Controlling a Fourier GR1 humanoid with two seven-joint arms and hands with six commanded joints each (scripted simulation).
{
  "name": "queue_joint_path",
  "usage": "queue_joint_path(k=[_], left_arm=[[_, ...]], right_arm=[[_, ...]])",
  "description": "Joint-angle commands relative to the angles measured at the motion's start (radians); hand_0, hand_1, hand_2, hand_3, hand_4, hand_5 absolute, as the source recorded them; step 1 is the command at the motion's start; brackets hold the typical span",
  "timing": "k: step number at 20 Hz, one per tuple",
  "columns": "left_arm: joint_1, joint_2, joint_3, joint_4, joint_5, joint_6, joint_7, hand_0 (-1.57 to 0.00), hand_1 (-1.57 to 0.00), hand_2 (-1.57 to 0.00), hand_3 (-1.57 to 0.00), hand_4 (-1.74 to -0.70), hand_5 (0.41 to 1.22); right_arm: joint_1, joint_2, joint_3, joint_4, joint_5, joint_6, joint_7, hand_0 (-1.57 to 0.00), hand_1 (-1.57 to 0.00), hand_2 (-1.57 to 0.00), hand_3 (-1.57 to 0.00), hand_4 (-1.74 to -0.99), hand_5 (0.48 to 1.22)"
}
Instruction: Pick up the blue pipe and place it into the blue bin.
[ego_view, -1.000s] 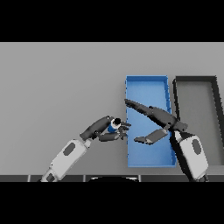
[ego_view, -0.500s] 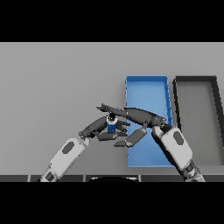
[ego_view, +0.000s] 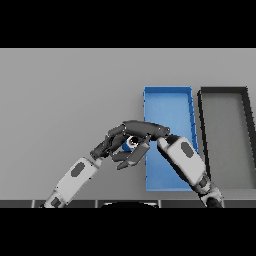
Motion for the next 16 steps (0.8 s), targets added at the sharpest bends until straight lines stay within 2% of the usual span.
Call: queue_joint_path(k=[1,2,3,4,6,8,10,13,14,15,16], left_arm=[[0.007,-0.003,-0.006,-0.008,-0.003,0.002,-0.018,-1.57,-1.54,-1.57,-1.21,-1.67,1.221],[0.018,-0.005,0.003,-0.008,0.010,0.000,-0.029,-1.57,-1.55,-1.57,-1.28,-1.68,1.221],[0.018,-0.021,0.008,-0.002,0.023,-0.004,-0.032,-1.57,-1.55,-1.57,-1.34,-1.69,1.221],[0.022,-0.039,0.012,0.005,0.035,-0.005,-0.041,-1.57,-1.56,-1.57,-1.39,-1.70,1.221],[0.026,-0.056,0.020,0.019,0.041,-0.019,-0.052,-1.57,-1.56,-1.57,-1.45,-1.72,1.221],[0.018,-0.059,0.029,0.019,0.032,-0.027,-0.039,-1.57,-1.57,-1.57,-1.50,-1.72,1.221],[0.019,-0.051,0.034,0.027,0.024,-0.035,-0.052,-1.57,-1.57,-1.57,-1.52,-1.73,1.221],[0.015,-0.041,0.044,0.009,0.038,-0.040,-0.041,-1.57,-1.57,-1.57,-1.55,-1.73,1.221],[0.021,-0.034,0.041,-0.003,0.043,-0.049,-0.047,-1.57,-1.57,-1.57,-1.44,-1.72,1.221],[0.024,-0.033,0.037,-0.001,0.025,-0.039,-0.056,-1.57,-1.51,-1.46,-1.47,-1.66,1.221],[0.022,-0.023,0.031,-0.002,-0.006,-0.037,-0.061,-1.31,-1.24,-1.19,-1.20,-1.54,1.221]], right_arm=[[-0.008,0.002,-0.001,-0.001,-0.022,-0.002,0.005,-0.87,-0.88,-0.88,-0.77,-1.486,0.516],[-0.017,0.012,0.001,0.011,-0.030,-0.013,0.014,-1.01,-1.02,-1.02,-0.88,-1.527,0.570],[-0.013,0.017,0.001,0.011,-0.052,-0.019,0.016,-1.12,-1.13,-1.13,-1.02,-1.498,0.638],[-0.016,0.026,0.000,0.024,-0.058,-0.021,0.001,-1.21,-1.22,-1.22,-1.13,-1.474,0.755],[-0.002,0.030,0.009,0.020,-0.038,-0.015,-0.030,-1.34,-1.34,-1.34,-1.29,-1.445,0.923],[-0.006,0.015,0.017,0.014,0.013,0.012,-0.087,-1.42,-1.43,-1.43,-1.39,-1.435,1.030],[-0.001,0.016,0.026,0.018,0.032,0.017,-0.111,-1.48,-1.48,-1.48,-1.45,-1.445,1.099],[-0.002,0.020,0.016,0.009,-0.031,0.014,-0.078,-1.52,-1.52,-1.52,-1.51,-1.470,1.158],[0.004,0.033,0.024,0.004,-0.027,0.004,-0.089,-1.53,-1.53,-1.53,-1.52,-1.475,1.171],[0.006,0.022,0.015,0.000,-0.030,0.001,-0.086,-1.54,-1.54,-1.54,-1.53,-1.478,1.181],[0.017,0.031,0.024,-0.005,-0.017,-0.006,-0.093,-1.55,-1.55,-1.55,-1.54,-1.481,1.189]])
